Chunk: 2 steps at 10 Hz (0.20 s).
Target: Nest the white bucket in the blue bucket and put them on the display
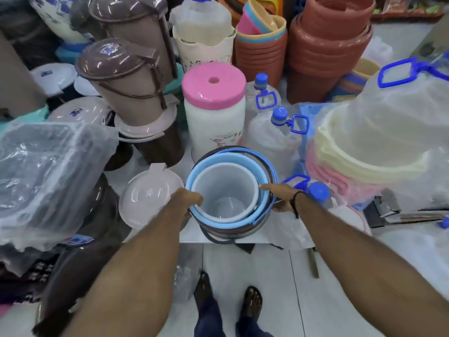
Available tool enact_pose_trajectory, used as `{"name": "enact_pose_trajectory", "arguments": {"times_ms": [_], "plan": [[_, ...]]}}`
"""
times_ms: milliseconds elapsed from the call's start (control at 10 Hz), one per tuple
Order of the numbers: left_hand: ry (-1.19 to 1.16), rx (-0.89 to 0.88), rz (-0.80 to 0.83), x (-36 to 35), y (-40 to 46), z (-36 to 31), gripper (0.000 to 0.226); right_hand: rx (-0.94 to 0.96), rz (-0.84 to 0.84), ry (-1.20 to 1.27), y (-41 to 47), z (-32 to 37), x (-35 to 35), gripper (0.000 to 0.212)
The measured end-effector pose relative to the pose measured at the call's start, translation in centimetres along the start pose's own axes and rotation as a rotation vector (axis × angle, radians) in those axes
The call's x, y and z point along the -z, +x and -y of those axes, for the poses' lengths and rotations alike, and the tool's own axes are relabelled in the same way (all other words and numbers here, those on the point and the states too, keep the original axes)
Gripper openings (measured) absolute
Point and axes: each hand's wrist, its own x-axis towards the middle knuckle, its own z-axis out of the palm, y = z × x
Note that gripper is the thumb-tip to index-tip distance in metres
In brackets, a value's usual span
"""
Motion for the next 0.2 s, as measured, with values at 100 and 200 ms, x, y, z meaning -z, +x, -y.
{"name": "enact_pose_trajectory", "arguments": {"times_ms": [100,200], "plan": [[0.163,0.003,0.076,1.5,0.8,-1.5,0.03,0.057,-0.079,-0.097,0.3,2.3,0.8,0.055],[0.164,-0.027,0.035,2.8,1.1,-3.6,0.037,0.14,-0.219,-0.188,-0.5,4.8,1.8,0.069]]}}
